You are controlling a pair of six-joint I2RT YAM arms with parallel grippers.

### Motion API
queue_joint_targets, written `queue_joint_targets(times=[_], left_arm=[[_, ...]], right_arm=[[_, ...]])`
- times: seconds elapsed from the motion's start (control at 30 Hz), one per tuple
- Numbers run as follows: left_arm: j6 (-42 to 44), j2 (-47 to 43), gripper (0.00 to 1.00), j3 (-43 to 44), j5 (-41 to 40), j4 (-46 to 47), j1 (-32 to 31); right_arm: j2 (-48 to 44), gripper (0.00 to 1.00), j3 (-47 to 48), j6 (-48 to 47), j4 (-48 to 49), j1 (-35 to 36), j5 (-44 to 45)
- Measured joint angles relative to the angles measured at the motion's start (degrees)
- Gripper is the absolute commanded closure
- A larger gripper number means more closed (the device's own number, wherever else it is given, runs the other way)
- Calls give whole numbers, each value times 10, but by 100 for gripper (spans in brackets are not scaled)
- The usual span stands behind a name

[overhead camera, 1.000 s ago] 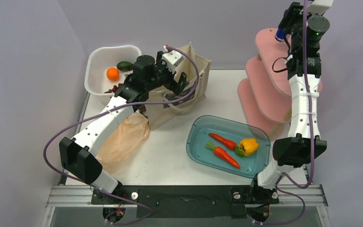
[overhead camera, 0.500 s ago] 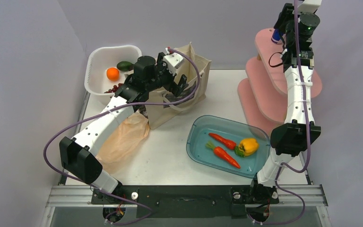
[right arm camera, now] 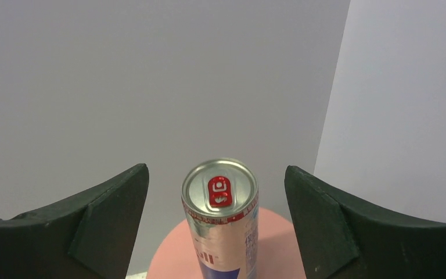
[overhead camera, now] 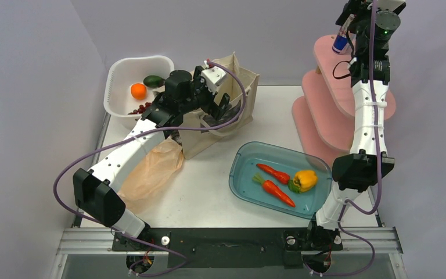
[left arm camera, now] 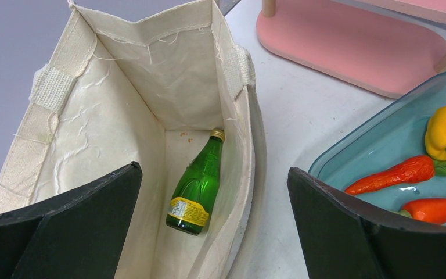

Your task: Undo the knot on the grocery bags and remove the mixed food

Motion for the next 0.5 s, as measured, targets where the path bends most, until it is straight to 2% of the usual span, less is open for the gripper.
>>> queue_joint_targets(times=[0.33,0.5], left_arm=[[-31,0,3,0,-14,0,11],[-70,3,3,30,-27,-3,63]], right_arm=[[-5,14,20,-8,21,9,-2],[-51,17,-15,-44,4,66,-28]])
